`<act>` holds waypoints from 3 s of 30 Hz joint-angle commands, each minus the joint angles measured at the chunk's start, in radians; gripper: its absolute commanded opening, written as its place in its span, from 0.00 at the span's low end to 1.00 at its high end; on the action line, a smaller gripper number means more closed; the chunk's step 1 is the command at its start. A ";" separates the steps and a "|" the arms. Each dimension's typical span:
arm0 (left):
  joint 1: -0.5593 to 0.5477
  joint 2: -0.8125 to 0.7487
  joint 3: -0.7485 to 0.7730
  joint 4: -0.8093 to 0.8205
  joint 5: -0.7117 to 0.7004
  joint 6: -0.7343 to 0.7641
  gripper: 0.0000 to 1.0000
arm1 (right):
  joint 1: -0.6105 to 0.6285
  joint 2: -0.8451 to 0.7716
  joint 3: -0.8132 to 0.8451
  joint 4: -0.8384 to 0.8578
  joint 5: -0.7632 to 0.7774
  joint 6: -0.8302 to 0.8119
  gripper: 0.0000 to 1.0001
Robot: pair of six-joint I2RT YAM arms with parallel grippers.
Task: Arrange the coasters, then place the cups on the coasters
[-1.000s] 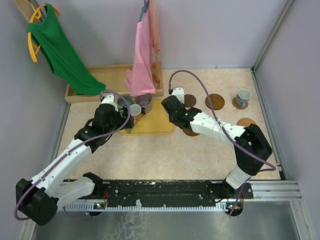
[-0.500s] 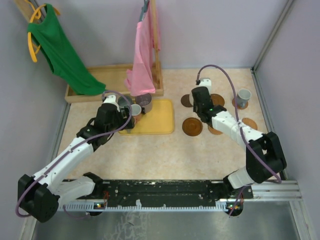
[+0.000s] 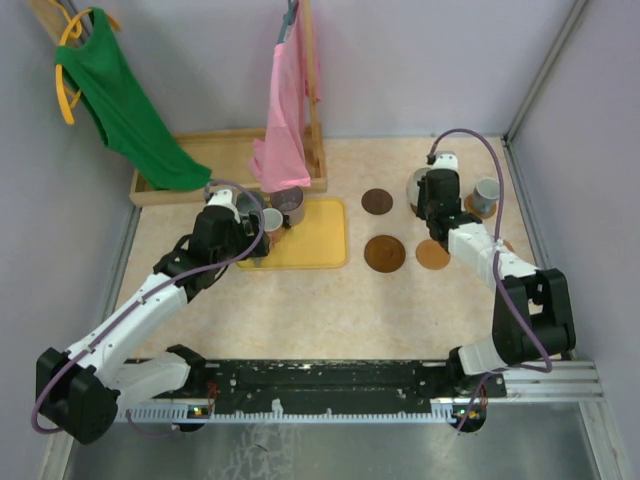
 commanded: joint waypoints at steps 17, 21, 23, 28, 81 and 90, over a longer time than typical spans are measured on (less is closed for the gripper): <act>0.008 0.002 0.048 -0.016 0.001 0.033 1.00 | -0.092 0.065 0.016 0.292 -0.087 -0.073 0.00; 0.008 0.002 0.052 -0.020 -0.001 0.034 1.00 | -0.105 0.088 0.012 0.304 -0.090 -0.065 0.00; 0.008 0.003 0.054 -0.022 -0.001 0.034 1.00 | -0.109 0.097 0.010 0.309 -0.093 -0.061 0.00; 0.008 0.006 0.057 -0.025 -0.002 0.034 1.00 | -0.113 0.114 0.005 0.323 -0.093 -0.057 0.00; 0.007 -0.003 0.048 -0.017 0.002 0.022 1.00 | -0.143 0.183 0.035 0.218 -0.051 -0.015 0.13; 0.007 -0.012 0.046 -0.018 0.003 0.021 1.00 | -0.142 0.173 0.025 0.205 -0.041 -0.003 0.24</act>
